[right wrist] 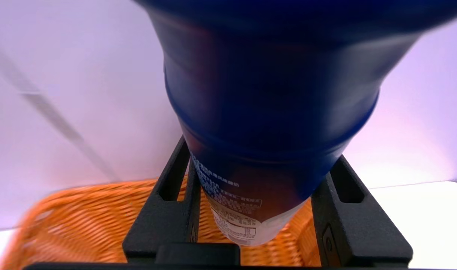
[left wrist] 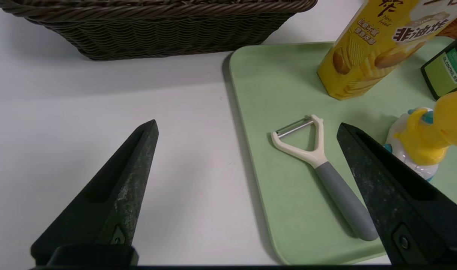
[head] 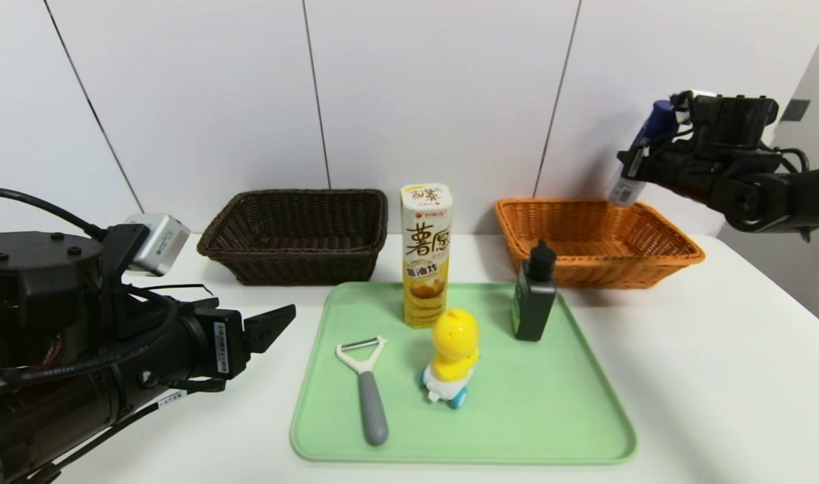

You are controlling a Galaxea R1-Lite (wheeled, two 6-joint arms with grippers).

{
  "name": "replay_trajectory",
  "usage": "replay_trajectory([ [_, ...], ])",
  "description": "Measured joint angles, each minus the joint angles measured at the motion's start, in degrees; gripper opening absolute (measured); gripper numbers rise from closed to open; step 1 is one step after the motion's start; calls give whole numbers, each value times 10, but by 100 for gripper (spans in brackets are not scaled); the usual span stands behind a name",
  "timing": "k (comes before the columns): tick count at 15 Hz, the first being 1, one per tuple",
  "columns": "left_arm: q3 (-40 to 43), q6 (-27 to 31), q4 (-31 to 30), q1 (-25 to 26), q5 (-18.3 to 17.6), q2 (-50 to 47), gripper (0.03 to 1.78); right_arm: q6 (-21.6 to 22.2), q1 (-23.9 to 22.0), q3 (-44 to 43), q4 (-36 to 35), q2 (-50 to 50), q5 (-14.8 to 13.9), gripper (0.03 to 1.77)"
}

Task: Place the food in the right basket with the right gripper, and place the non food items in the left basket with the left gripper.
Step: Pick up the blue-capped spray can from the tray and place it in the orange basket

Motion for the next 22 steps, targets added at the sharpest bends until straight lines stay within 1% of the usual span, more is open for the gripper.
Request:
replay_trajectory([
  [3, -1, 0, 0, 0, -1, 1, 169, 1, -4, -13, 0, 38, -1, 81],
  [6, -1, 0, 0, 0, -2, 1, 169, 0, -5, -14, 0, 53, -1, 81],
  [22, -1, 0, 0, 0, -2, 13, 169, -1, -6, 25, 0, 65, -2, 81],
])
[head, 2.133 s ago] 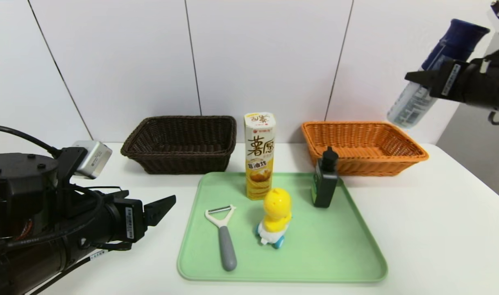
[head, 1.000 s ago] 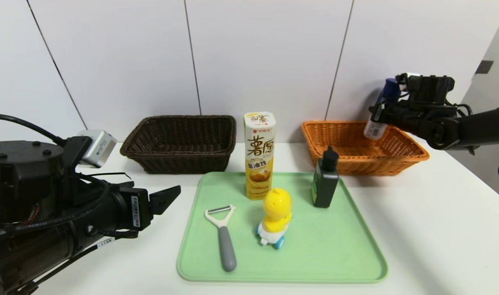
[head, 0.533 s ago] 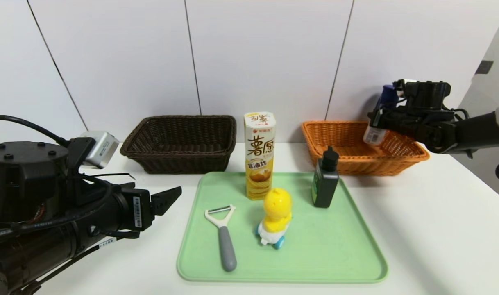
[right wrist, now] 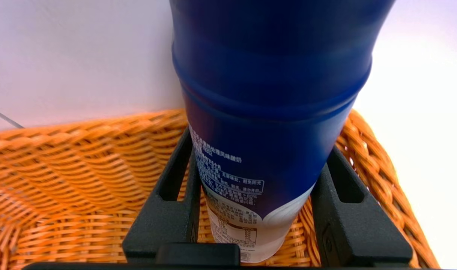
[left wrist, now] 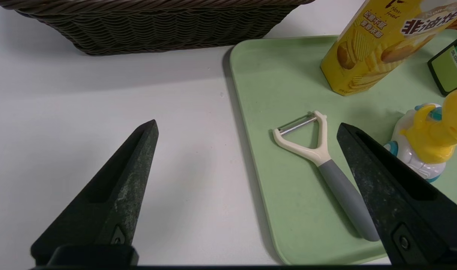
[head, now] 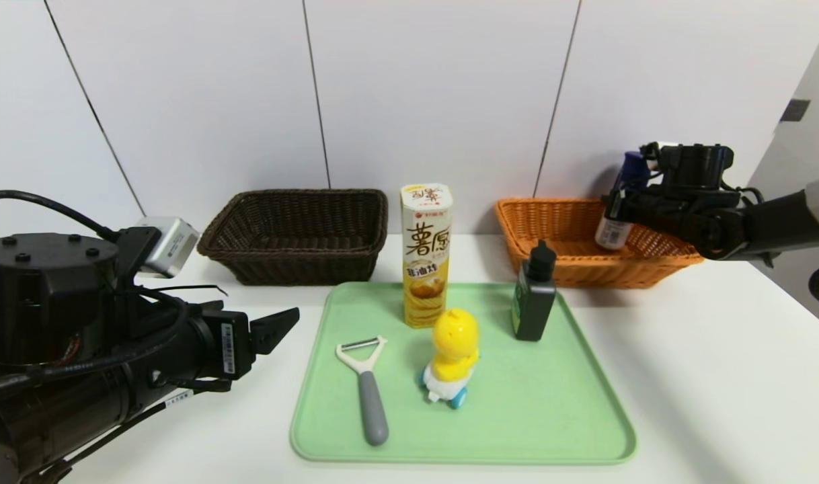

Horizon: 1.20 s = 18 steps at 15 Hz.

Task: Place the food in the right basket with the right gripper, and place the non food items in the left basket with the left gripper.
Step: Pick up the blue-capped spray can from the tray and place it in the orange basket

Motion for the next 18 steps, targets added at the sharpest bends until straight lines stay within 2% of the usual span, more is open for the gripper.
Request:
replay_trajectory([
  [9, -1, -2, 0, 0, 0, 1, 169, -1, 1, 3, 7, -16, -1, 81],
  [14, 0, -4, 0, 0, 0, 0, 169, -7, 1, 25, 2, -25, 0, 121],
  [18, -2, -5, 0, 0, 0, -3, 169, -7, 1, 29, 11, -45, 1, 141],
])
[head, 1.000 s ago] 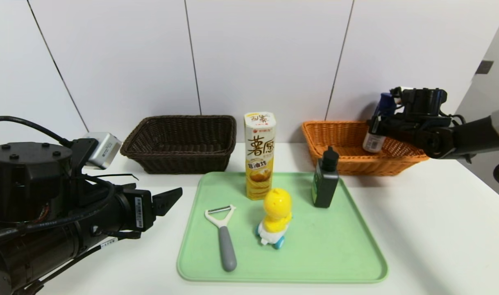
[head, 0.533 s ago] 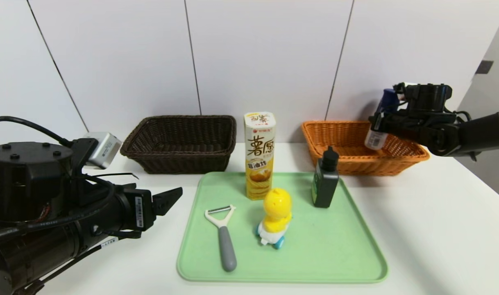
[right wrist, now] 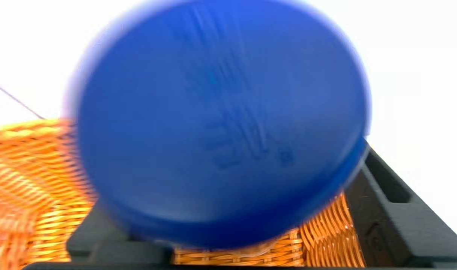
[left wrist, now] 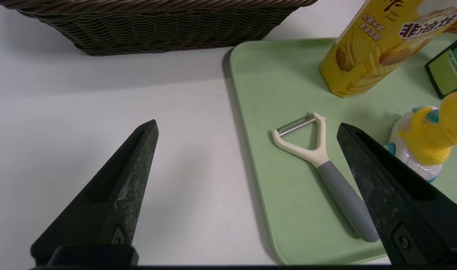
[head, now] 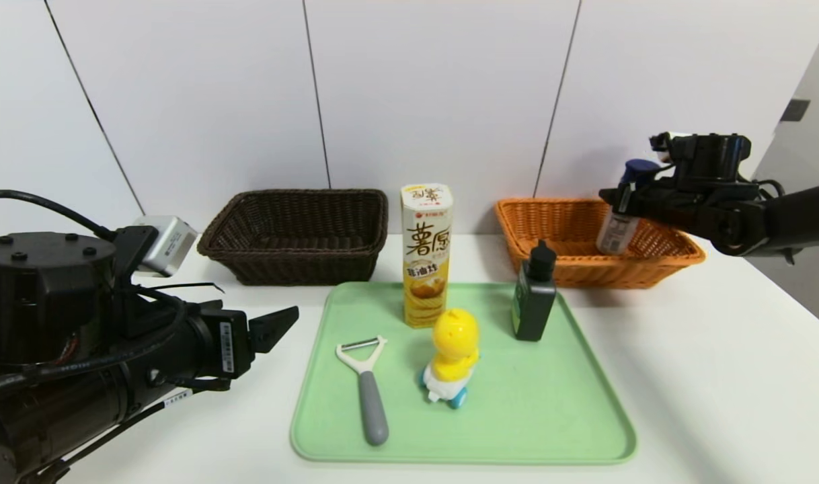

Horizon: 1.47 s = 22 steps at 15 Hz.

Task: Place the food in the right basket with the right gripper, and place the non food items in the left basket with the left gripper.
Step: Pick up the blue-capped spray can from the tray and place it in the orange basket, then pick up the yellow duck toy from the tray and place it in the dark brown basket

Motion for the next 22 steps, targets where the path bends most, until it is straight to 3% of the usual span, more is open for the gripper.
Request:
replay_trajectory([
  [5, -20, 2, 5, 0, -1, 1, 169, 0, 6, -4, 121, -106, 3, 155],
  [10, -100, 2, 61, -8, -2, 25, 169, 1, 19, -32, 341, -257, 28, 163],
  [13, -112, 0, 66, -65, -2, 39, 169, 9, 39, -59, 435, -332, 86, 165],
  [15, -111, -6, 61, -119, 0, 49, 169, 13, 63, -83, 441, -362, 96, 167],
  [17, -110, -20, 48, -171, 16, 68, 169, 13, 83, -98, 440, -379, 88, 168],
  [20, -111, -43, 14, -244, 77, 118, 169, 12, 102, -101, 425, -389, 35, 169],
  [22, -109, -52, -25, -274, 112, 155, 169, 15, 105, -99, 404, -393, 24, 169],
])
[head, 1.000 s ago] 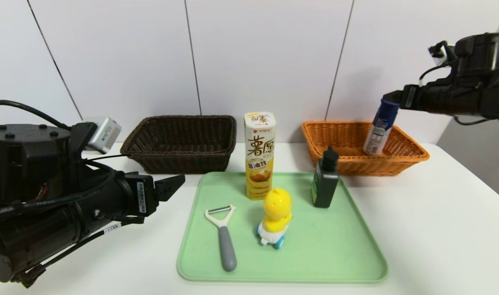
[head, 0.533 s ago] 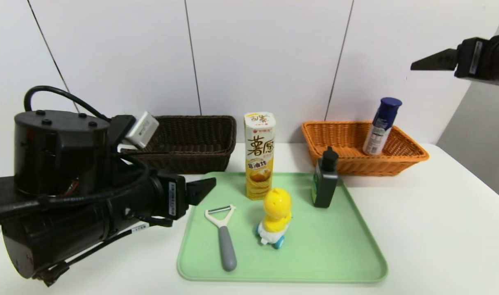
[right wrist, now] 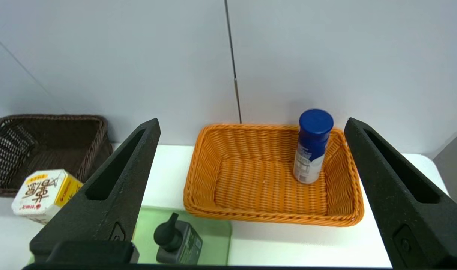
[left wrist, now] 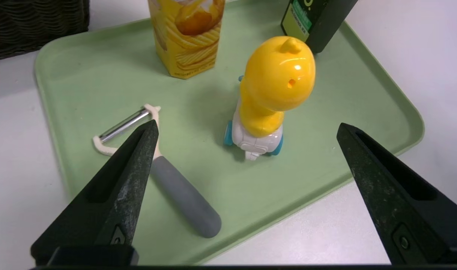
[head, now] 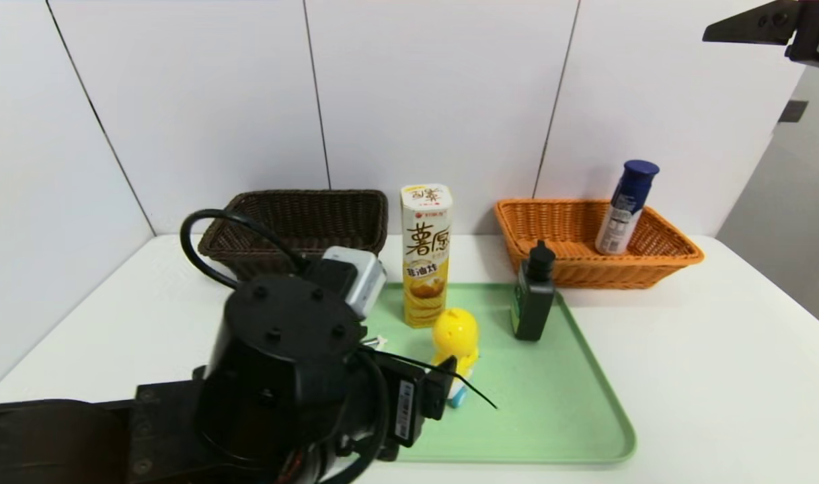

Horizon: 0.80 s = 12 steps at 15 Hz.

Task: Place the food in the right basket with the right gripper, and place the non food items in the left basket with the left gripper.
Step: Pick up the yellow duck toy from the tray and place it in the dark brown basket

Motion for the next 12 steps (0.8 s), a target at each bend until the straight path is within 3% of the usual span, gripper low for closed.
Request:
replay_trajectory([
  [5, 57, 4, -128, -21, 26, 70, 169, 45, 0, 12, -7, -3, -1, 169],
  [12, 71, 31, -156, -38, 45, 113, 169, 49, -5, 34, -7, -2, 4, 169],
])
